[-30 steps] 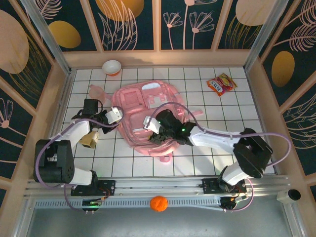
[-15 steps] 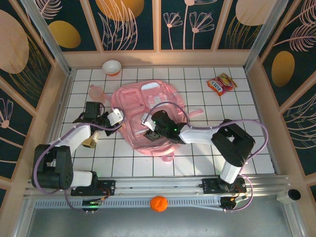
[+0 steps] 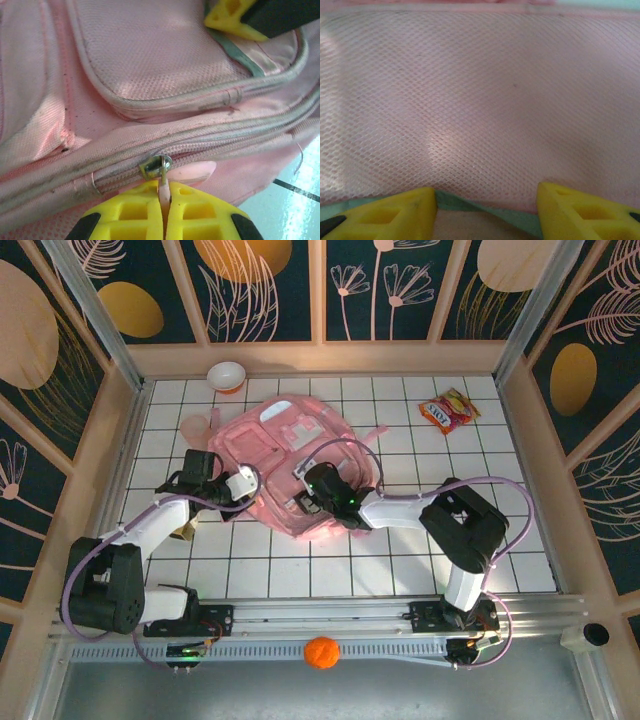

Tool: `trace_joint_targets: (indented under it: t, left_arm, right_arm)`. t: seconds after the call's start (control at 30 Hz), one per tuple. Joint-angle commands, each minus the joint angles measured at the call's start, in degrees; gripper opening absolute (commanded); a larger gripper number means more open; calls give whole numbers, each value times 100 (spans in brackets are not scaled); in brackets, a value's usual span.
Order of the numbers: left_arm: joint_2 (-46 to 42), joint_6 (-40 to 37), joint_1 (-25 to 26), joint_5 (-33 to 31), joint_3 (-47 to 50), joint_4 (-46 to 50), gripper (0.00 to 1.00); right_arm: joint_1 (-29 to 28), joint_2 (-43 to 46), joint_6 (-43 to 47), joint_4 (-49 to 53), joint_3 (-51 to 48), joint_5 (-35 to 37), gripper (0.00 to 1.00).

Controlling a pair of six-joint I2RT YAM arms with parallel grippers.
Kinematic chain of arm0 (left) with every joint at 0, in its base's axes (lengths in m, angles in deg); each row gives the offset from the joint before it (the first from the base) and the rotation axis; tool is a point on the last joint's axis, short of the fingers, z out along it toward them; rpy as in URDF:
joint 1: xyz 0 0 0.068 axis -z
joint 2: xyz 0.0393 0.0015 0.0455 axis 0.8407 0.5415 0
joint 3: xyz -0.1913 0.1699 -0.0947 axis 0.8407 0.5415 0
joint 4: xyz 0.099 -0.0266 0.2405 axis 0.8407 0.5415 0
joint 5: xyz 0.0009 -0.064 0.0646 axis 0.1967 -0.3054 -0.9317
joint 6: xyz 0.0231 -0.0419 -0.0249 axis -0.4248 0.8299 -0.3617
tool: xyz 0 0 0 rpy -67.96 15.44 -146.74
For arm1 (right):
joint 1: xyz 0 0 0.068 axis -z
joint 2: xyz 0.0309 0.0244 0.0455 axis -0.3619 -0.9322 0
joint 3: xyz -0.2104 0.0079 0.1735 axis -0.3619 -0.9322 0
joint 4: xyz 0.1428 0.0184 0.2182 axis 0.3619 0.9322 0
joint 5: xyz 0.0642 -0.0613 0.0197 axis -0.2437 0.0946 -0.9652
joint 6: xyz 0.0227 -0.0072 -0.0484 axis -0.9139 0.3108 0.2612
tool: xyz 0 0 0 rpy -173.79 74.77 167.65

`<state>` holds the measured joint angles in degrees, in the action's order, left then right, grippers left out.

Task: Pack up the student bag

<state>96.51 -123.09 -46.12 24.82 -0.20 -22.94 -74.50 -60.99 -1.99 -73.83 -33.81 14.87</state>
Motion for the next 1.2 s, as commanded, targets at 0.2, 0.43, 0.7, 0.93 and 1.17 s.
trace_joint_targets:
  t: [0.2, 0.43, 0.7, 0.93, 1.17]
  left_arm:
    - [-172, 404, 368, 524, 139, 310, 7]
    - [-13, 661, 871, 767, 84, 119, 12]
    - [215, 1491, 1846, 629, -92, -862, 14]
    - [6, 1612, 2246, 727, -371, -1139, 46]
    - [-1148, 540, 2137, -343, -32, -733, 62]
  right_arm:
    - [102, -38, -831, -366, 172, 279, 53]
    - [175, 166, -881, -329, 171, 232, 53]
    - [626, 700, -1389, -364, 23, -303, 55]
    - [912, 1883, -1837, -424, -444, -478, 59]
    - [968, 3043, -2627, 472, -662, -707, 60]
